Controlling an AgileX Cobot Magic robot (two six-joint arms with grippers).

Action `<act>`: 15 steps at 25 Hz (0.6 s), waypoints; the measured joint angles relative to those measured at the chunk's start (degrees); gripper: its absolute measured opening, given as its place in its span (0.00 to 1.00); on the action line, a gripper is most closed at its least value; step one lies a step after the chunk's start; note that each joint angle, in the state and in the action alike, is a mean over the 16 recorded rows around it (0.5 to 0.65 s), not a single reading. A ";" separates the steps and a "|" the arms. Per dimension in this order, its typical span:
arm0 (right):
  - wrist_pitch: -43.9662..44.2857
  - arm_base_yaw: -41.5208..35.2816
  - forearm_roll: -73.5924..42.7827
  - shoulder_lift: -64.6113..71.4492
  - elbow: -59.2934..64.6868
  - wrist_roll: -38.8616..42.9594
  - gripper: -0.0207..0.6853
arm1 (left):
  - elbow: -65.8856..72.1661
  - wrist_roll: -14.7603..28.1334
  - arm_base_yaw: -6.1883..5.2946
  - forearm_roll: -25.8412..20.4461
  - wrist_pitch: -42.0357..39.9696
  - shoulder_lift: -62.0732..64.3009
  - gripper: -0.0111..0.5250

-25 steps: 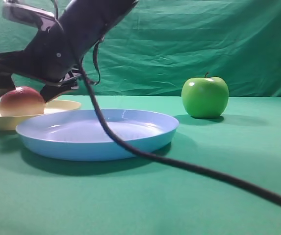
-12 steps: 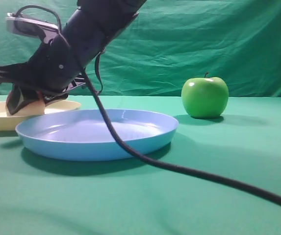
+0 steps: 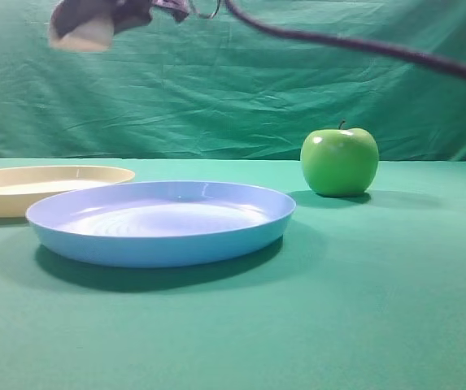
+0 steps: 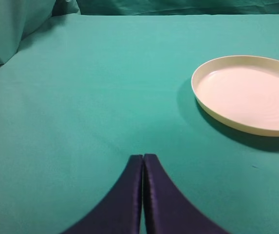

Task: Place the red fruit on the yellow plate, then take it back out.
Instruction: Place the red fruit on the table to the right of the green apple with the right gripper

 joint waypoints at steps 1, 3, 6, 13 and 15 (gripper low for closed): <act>0.83 -0.34 -2.45 -2.06 1.10 2.19 0.31 | 0.00 0.00 0.00 0.00 0.00 0.00 0.02; 1.98 -1.16 -6.78 -6.24 4.09 6.18 0.31 | 0.00 0.00 0.00 0.00 0.00 0.00 0.02; 2.23 -3.05 -11.66 -12.89 10.63 10.65 0.31 | 0.00 0.00 0.00 0.00 0.00 0.00 0.02; -3.22 -10.44 -14.47 -29.24 33.73 15.07 0.31 | 0.00 0.00 0.00 0.00 0.00 0.00 0.02; -5.79 -12.92 -14.13 -33.31 41.14 15.52 0.31 | 0.00 0.00 0.00 0.00 0.00 0.00 0.02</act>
